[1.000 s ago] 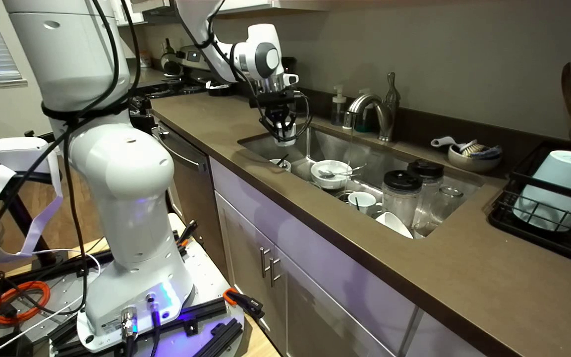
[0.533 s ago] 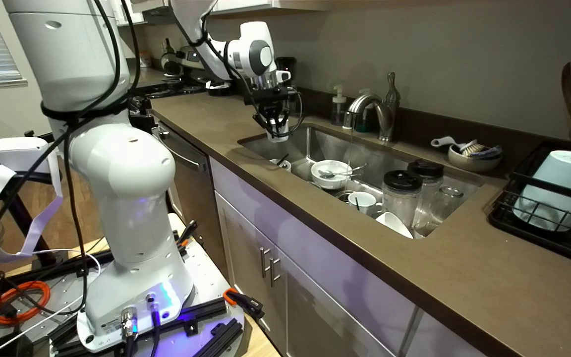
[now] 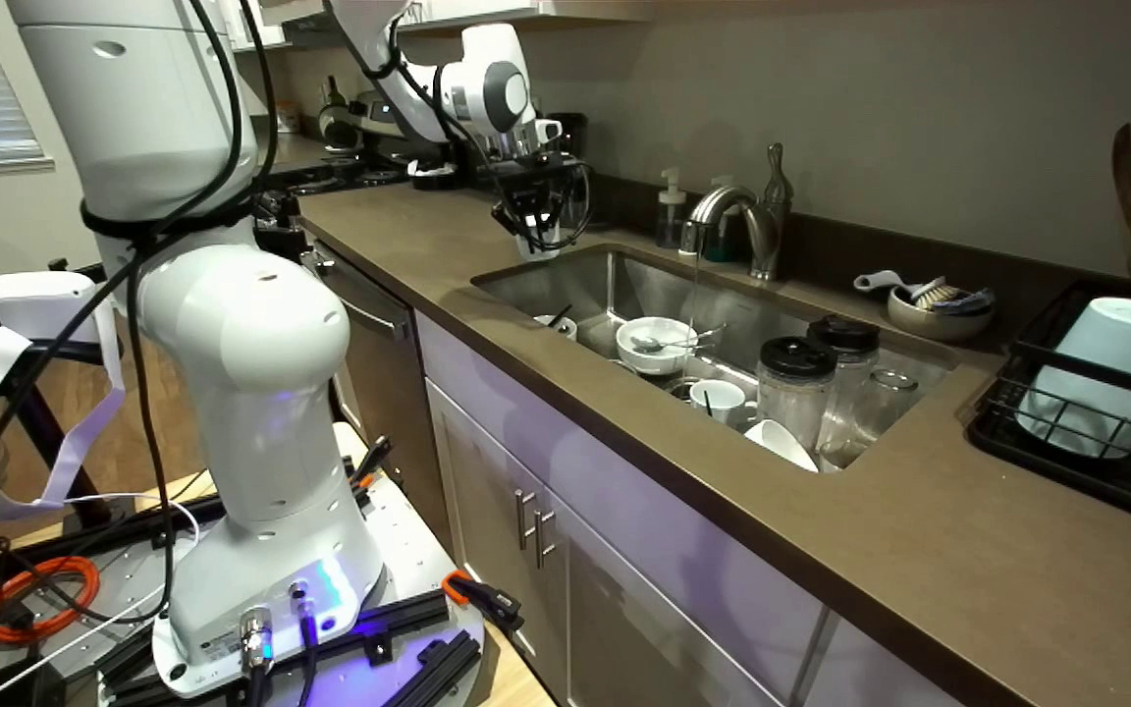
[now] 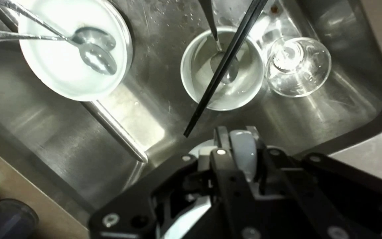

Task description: Take the smaller mug on the counter, fill it with water and place it on the left side of the counter

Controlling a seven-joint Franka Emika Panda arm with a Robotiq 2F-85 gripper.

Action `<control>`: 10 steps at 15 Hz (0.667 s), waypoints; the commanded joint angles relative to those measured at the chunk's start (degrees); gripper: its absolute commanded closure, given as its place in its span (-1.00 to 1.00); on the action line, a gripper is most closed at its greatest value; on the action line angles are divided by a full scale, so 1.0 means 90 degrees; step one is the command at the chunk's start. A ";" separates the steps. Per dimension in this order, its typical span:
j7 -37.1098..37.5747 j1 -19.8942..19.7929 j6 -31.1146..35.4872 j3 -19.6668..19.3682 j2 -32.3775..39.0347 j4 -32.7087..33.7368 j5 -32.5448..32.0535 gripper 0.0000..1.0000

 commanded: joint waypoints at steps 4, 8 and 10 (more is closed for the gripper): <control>-0.0862 0.0157 -0.0084 0.0233 0.0464 0.0709 0.0467 0.92; -0.1172 0.0195 -0.0180 0.0411 0.0885 0.1146 0.0540 0.92; -0.1290 0.0192 -0.0248 0.0508 0.1102 0.1377 0.0556 0.92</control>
